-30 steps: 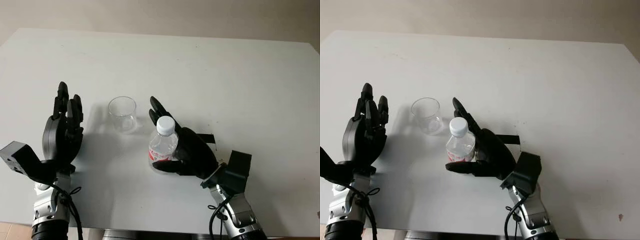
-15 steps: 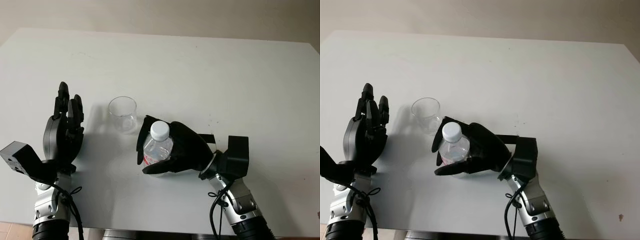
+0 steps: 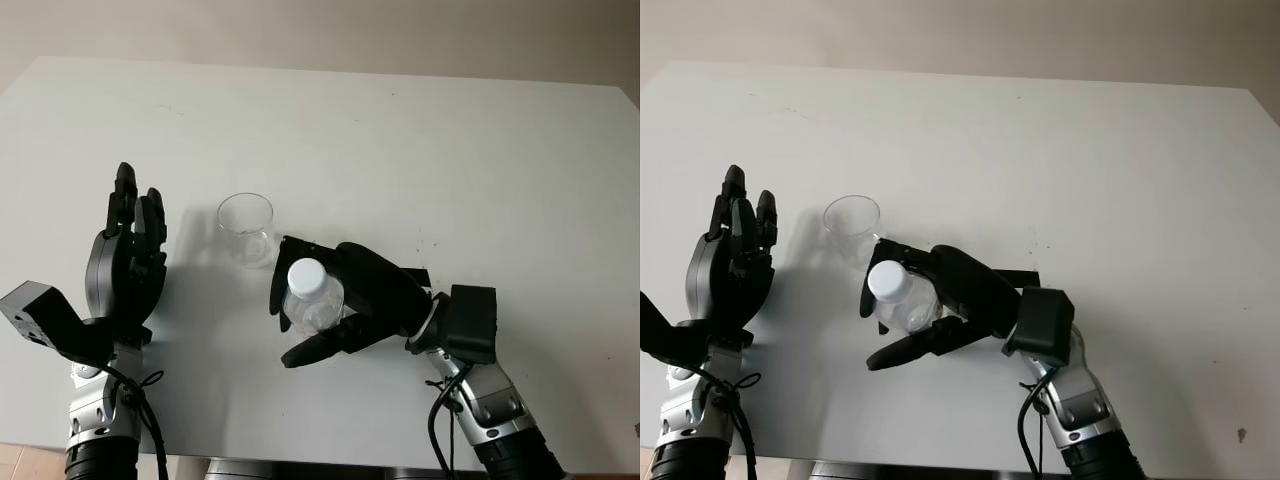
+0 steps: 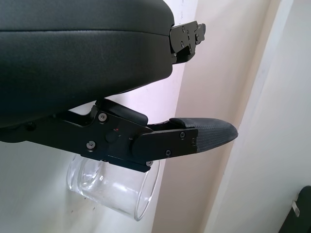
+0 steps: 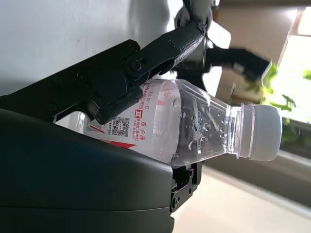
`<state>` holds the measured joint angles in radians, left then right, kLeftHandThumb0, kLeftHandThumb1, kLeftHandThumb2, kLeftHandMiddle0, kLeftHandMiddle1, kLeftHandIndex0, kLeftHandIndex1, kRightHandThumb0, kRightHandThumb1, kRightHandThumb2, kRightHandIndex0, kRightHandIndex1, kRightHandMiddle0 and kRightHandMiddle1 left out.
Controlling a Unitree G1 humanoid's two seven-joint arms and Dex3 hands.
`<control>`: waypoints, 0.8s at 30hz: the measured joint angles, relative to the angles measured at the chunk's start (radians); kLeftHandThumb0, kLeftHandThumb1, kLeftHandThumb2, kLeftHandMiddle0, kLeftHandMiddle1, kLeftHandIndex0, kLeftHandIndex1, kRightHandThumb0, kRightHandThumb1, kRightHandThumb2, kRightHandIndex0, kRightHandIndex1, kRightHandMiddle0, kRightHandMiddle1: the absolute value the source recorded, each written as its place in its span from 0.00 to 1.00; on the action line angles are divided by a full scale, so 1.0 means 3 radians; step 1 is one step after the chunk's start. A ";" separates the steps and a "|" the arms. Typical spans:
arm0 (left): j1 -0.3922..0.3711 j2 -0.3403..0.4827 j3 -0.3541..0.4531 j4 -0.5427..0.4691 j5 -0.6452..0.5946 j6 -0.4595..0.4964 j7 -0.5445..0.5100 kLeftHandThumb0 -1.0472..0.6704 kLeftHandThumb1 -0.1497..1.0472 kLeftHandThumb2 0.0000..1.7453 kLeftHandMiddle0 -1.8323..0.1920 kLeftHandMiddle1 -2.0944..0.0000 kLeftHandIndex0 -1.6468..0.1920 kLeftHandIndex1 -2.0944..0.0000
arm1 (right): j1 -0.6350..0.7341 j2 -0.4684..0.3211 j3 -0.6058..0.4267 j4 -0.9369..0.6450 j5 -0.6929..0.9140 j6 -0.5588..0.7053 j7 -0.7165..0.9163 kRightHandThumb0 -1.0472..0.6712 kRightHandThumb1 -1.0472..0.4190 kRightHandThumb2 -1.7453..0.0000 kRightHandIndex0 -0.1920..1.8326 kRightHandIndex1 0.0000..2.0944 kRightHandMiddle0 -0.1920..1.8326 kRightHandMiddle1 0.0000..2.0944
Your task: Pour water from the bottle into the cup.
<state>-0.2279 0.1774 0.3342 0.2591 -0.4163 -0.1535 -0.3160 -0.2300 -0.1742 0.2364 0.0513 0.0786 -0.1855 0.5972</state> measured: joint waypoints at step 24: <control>-0.0125 0.0007 -0.0001 0.0148 0.0040 -0.0120 0.0011 0.19 1.00 0.29 0.99 0.97 1.00 0.98 | -0.2617 -0.0494 -0.0139 0.2924 -0.1831 -0.1233 -0.2231 0.55 0.00 0.91 0.54 1.00 0.48 1.00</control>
<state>-0.2655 0.1796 0.3339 0.3034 -0.4043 -0.1895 -0.3126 -1.0150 -0.3222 0.1946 0.9285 -0.4708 -0.5554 -0.0721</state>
